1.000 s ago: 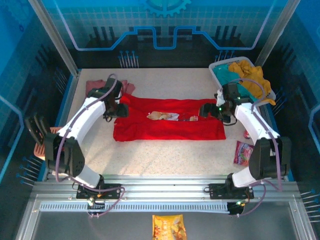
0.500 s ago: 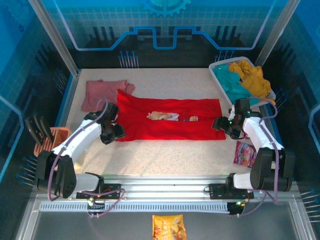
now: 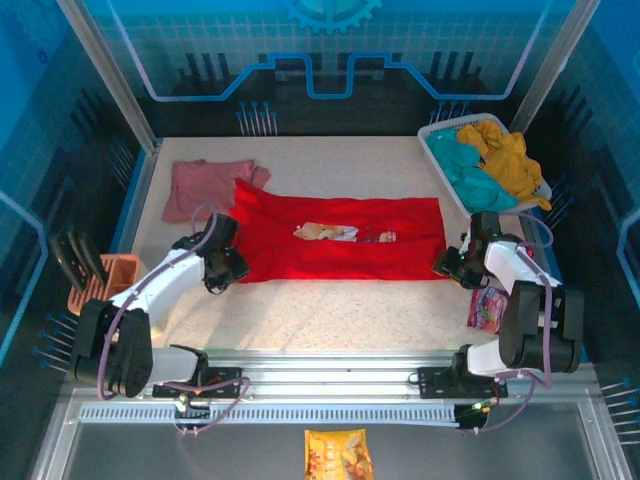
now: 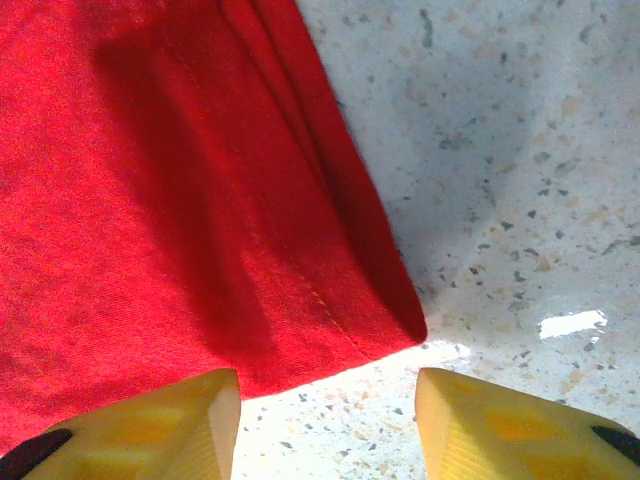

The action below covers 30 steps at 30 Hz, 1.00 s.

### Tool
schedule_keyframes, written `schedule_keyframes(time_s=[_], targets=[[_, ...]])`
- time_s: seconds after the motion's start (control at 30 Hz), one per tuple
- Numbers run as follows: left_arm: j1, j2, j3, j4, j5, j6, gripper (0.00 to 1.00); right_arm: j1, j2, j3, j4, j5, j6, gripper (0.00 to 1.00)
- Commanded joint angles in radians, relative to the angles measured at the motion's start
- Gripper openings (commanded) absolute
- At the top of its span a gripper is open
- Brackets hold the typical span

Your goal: Fold and stack the t-shirts

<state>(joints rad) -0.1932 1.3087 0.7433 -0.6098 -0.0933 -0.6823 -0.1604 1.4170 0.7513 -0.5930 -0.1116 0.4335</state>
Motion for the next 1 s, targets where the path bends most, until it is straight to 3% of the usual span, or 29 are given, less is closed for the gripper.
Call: schedule_keyframes(time_s=[0.0,0.27,0.43,0.57,0.63,0.67,0.97], targets=[[0.012,-0.006,-0.024,0.057,-0.014,-0.011,0.35,-0.013,0.027,-0.015,0.044,0.028,0.015,0.50],[0.012,-0.028,-0.084,0.139,-0.018,-0.021,0.33,-0.015,0.064,-0.019,0.103,0.013,0.024,0.46],[0.014,-0.021,-0.074,0.151,-0.049,-0.023,0.11,-0.016,0.085,-0.007,0.105,0.011,0.017,0.36],[0.019,0.005,-0.049,0.135,-0.053,-0.009,0.01,-0.015,0.089,-0.011,0.101,0.009,0.014,0.24],[0.021,0.020,-0.029,0.110,-0.060,0.010,0.00,-0.017,0.087,-0.007,0.090,0.027,0.008,0.05],[0.023,0.028,-0.011,0.080,-0.072,0.022,0.00,-0.019,0.083,-0.007,0.082,0.038,0.008,0.01],[0.043,0.040,0.114,-0.115,-0.202,0.157,0.00,-0.063,0.022,-0.006,0.053,0.075,0.006,0.00]])
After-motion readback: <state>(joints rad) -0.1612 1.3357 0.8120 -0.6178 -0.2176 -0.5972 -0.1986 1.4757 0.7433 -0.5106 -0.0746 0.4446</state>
